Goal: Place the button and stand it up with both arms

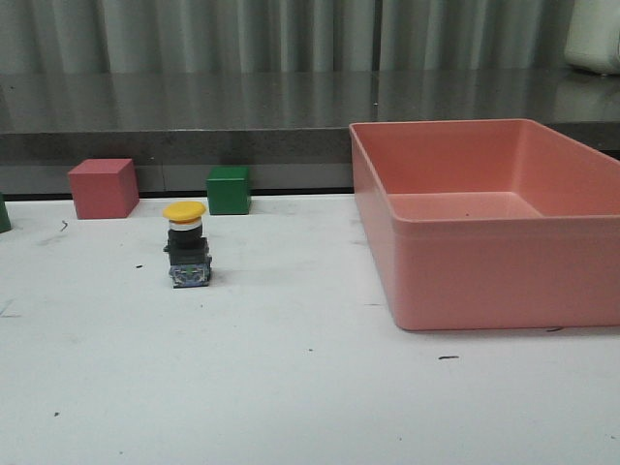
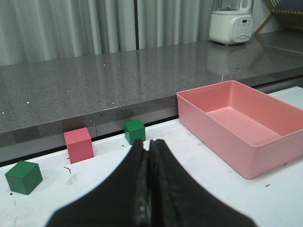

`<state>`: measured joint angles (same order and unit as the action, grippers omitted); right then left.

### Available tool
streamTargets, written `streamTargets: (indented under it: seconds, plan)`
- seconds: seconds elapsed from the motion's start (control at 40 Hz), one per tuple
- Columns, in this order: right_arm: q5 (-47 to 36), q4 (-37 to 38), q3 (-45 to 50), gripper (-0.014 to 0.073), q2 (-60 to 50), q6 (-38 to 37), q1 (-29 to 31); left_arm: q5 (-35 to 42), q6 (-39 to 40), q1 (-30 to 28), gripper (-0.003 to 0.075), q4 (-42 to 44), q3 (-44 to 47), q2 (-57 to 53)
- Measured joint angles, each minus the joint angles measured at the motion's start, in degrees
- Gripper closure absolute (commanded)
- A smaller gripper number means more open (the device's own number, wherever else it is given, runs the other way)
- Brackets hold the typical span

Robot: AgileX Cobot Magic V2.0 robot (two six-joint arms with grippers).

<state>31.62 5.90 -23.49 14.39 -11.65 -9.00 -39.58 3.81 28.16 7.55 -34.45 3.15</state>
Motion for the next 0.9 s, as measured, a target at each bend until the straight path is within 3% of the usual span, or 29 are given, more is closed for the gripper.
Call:
streamTargets:
  seconds: [0.45, 0.55, 0.65, 0.9]
  plan:
    - [0.0, 0.0, 0.0, 0.0662, 0.0, 0.0, 0.0, -0.1, 0.0, 0.0, 0.074, -0.1, 0.5, -0.2]
    - [0.0, 0.0, 0.0, 0.0662, 0.0, 0.0, 0.0, 4.9, 0.0, -0.4, 0.074, -0.2, 4.9, -0.6]
    - [0.0, 0.0, 0.0, 0.0662, 0.0, 0.0, 0.0, 13.1, 0.0, -5.3, 0.074, -3.6, 13.6, -3.3]
    - [-0.1, 0.0, 0.0, 0.0662, 0.0, 0.0, 0.0, 24.5, 0.0, -23.0, 0.074, -14.7, 30.6, -3.3]
